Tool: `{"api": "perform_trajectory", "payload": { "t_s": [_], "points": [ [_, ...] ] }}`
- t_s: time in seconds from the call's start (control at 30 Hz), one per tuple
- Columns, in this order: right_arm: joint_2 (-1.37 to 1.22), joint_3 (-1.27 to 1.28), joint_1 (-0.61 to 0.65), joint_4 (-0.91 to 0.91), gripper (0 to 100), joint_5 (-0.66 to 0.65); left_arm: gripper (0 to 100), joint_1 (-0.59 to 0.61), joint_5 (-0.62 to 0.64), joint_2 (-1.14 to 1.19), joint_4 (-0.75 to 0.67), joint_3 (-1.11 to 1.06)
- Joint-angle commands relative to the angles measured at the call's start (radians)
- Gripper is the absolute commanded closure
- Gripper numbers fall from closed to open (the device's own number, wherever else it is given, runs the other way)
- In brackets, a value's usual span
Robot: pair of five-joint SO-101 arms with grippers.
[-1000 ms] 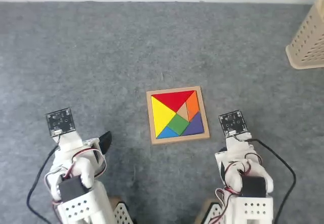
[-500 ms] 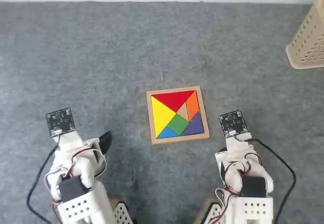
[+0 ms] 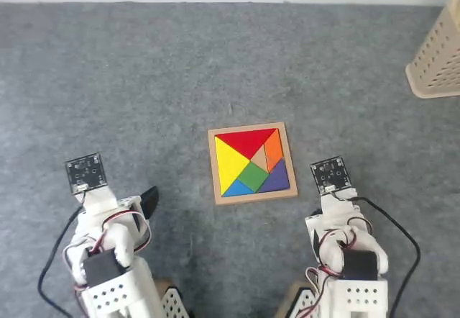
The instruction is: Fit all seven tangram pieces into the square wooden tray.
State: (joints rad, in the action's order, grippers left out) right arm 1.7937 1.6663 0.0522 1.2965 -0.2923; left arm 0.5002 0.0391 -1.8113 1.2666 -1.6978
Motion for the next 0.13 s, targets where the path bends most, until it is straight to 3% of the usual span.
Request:
{"api": "perform_trajectory", "payload": {
  "t_s": [0.0, 0.1],
  "points": [
    [0.019, 0.017, -0.007, 0.008, 99.1, 0.011, 65, -0.002, -0.002, -0.012, -0.002, 0.013],
    [0.019, 0.017, -0.007, 0.008, 99.1, 0.011, 65, -0.002, -0.002, -0.012, -0.002, 0.013]
  ]
}}
